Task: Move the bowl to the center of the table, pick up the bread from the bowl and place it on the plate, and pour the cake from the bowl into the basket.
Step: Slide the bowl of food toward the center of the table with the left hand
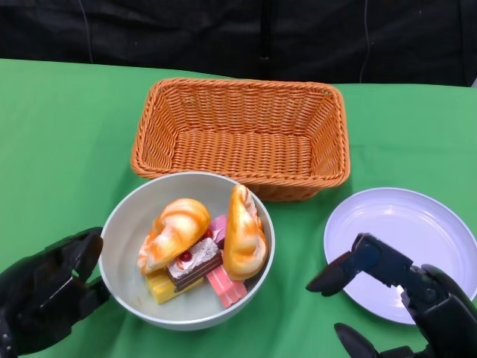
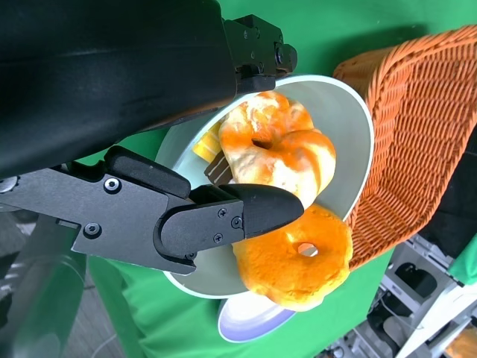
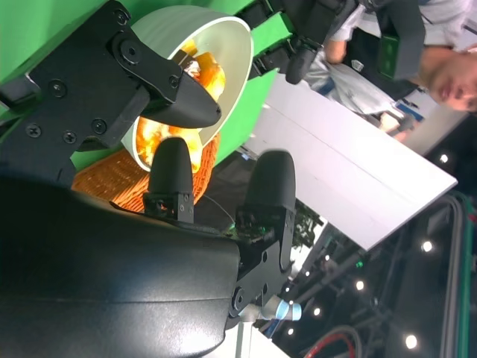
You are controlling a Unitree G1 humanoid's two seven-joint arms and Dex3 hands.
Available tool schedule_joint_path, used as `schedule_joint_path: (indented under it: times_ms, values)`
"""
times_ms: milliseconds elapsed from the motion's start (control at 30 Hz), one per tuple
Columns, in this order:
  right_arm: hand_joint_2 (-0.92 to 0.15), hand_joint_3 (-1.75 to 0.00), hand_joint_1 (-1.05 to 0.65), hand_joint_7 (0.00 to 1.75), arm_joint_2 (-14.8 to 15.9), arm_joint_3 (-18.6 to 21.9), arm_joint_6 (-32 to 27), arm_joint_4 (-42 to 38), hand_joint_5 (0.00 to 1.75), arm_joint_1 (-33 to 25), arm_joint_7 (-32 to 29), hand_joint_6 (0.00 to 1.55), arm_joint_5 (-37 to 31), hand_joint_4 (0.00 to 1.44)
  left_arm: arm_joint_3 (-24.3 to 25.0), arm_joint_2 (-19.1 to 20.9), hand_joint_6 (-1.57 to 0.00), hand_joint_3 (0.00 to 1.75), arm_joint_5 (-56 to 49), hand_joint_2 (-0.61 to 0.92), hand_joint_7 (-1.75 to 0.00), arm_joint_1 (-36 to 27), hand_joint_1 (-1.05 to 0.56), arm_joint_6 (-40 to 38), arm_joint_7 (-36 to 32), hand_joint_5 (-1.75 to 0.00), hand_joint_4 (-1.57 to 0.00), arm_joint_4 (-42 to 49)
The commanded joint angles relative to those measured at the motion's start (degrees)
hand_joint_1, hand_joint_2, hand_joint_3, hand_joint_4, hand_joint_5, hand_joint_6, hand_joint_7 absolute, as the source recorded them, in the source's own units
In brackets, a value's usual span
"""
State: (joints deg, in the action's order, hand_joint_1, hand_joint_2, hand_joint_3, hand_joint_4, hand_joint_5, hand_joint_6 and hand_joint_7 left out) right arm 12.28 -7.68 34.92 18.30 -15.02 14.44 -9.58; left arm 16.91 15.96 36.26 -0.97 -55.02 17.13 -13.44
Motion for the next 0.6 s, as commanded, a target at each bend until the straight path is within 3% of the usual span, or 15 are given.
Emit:
schedule_joint_path:
  times_ms: [33,267,300,367,600]
  values:
    - [-0.44,-1.03,-0.30,1.24,2.30,0.41,-0.57,1.72,1.53,1.14,0.77,0.00,-2.19,0.05,-0.46,-1.19,0.00,0.51,0.54,0.92,0.00,0.97,-0.64,-1.17,-2.09,0.00,0.00,-1.64]
    - [-0.50,-0.91,-0.35,1.15,3.04,0.43,-2.23,3.23,1.54,1.51,0.34,0.00,-3.87,0.00,-0.52,-2.41,-0.01,0.52,0.56,0.92,0.00,1.28,-0.64,-2.33,-3.55,0.00,0.00,-2.45]
    - [-0.51,-0.87,-0.36,1.13,2.72,0.77,-4.29,4.94,1.50,2.11,0.07,0.00,-6.98,0.00,-2.02,-2.27,-0.01,0.54,-0.40,0.92,0.00,1.03,-0.64,-2.17,-3.73,0.00,0.00,-3.25]
    - [-0.65,-0.53,-0.41,1.07,2.28,1.17,-7.01,7.01,1.37,3.32,-0.58,0.00,-11.83,0.00,-4.40,-1.80,0.00,0.60,-1.88,0.92,0.00,0.60,-0.64,-1.72,-3.70,0.00,0.00,-4.42]
    - [-0.75,-0.16,-0.47,0.99,1.83,-0.25,-13.68,6.61,1.12,10.15,-1.07,0.00,-18.84,0.00,-6.51,-3.08,0.00,0.59,-1.93,0.92,0.00,-0.43,-0.65,-2.82,-4.42,0.00,0.00,-7.51]
